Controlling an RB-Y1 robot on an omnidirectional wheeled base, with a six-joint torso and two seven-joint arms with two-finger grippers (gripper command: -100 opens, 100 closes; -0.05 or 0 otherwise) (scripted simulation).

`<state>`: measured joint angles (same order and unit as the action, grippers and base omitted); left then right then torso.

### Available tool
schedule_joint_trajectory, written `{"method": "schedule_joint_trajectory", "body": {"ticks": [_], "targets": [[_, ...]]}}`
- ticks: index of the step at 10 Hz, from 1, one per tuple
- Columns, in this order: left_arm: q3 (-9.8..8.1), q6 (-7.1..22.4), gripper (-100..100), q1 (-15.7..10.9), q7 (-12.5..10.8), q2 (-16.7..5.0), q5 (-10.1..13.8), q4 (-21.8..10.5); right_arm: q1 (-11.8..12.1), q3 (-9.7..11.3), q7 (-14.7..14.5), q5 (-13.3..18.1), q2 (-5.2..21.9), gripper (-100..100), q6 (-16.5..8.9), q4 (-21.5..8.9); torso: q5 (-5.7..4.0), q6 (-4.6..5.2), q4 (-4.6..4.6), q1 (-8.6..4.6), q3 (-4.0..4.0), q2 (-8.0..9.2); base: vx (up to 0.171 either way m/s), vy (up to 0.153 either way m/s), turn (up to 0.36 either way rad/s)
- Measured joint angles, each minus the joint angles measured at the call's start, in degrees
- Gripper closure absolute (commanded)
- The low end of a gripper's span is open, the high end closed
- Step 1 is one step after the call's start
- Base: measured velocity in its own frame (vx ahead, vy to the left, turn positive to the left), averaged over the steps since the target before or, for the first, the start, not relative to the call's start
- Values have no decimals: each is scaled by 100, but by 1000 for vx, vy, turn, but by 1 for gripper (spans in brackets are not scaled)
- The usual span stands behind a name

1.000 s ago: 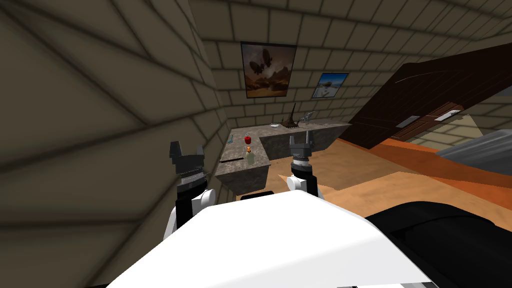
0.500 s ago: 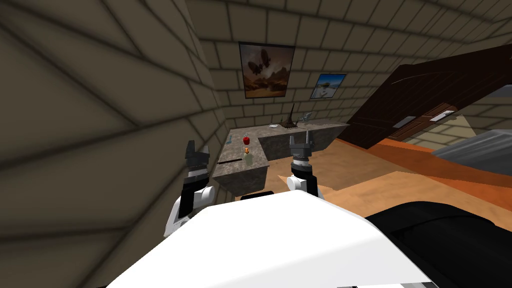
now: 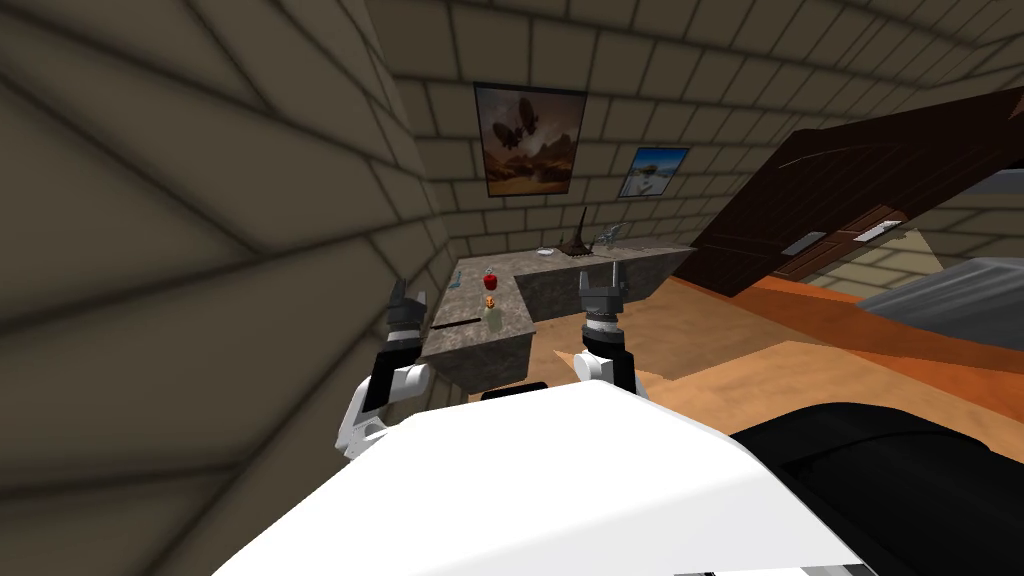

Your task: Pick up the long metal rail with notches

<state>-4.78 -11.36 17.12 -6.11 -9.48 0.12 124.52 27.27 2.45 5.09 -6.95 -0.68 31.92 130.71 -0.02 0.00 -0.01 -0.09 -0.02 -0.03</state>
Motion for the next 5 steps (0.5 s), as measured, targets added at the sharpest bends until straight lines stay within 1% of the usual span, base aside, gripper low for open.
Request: {"method": "schedule_joint_trajectory", "body": {"ticks": [1,3,5], "targets": [[16,136,-100,-134,36,-74,25,-141,0,0,0,0,0,0,0,0,0,1,0,-1,0,-1,5,-26,-9],[-14,418,-100,-386,63,-241,96,-379,0,0,0,0,0,0,0,0,0,1,0,-2,-1,-3,10,-27,-12],[-24,637,-100,-619,103,-386,158,-687,0,0,0,0,0,0,0,0,0,0,0,-1,-1,-2,6,-25,-13]]}}
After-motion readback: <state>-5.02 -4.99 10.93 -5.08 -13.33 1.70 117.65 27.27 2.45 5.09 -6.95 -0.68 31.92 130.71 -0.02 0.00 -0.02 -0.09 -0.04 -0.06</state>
